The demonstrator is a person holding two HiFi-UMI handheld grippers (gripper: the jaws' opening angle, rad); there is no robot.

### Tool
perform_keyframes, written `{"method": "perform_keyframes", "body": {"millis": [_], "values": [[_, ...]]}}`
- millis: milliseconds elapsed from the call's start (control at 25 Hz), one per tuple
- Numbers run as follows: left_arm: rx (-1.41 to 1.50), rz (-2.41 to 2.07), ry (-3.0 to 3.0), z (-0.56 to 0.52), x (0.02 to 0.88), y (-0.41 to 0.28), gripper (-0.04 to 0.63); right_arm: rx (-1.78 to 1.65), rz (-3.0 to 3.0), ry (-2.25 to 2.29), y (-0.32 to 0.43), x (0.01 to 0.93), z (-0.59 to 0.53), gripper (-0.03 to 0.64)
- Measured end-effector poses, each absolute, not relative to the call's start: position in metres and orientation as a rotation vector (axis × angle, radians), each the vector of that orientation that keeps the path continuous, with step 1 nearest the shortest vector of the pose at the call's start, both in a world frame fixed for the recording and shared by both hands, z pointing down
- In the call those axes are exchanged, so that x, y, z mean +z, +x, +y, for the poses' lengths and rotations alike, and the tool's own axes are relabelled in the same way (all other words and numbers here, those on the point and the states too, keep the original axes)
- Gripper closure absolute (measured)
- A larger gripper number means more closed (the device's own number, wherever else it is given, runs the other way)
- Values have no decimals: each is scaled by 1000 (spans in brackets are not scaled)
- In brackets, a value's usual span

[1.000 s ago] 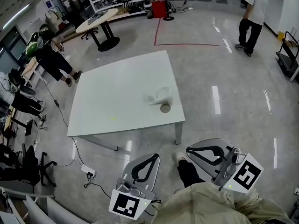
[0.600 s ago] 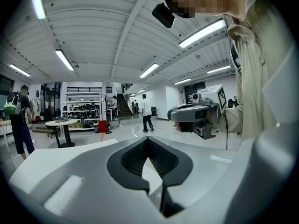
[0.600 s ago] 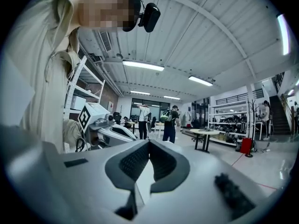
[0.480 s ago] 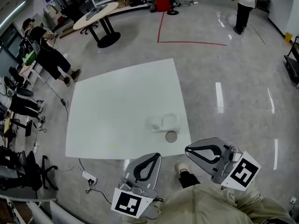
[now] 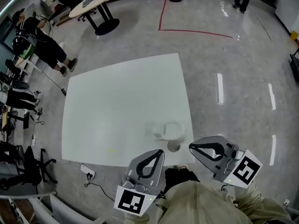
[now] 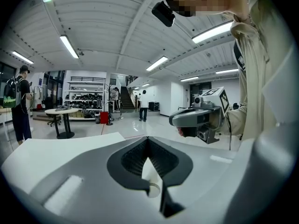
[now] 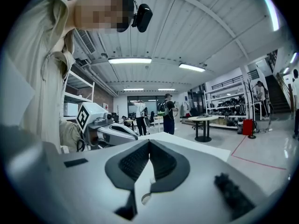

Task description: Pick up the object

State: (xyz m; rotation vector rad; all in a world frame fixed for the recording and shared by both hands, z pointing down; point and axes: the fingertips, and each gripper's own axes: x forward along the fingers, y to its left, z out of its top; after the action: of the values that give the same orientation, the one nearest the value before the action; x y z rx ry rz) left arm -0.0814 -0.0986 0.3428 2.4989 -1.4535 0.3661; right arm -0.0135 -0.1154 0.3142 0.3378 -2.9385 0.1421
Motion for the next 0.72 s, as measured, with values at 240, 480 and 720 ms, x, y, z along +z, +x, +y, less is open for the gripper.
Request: {"method": "perform_keyframes", "body": {"millis": [240, 480, 720], "values": [[352, -1409, 2435, -114, 368, -95, 589, 163, -2869, 298, -29, 345, -124, 614], [390, -1387, 2397, -135, 388, -102, 589, 207, -2806, 338, -36, 368, -136, 530], [402, -1312, 2390, -151, 427, -98, 408, 184, -2693, 403, -34, 413, -149, 327]]}}
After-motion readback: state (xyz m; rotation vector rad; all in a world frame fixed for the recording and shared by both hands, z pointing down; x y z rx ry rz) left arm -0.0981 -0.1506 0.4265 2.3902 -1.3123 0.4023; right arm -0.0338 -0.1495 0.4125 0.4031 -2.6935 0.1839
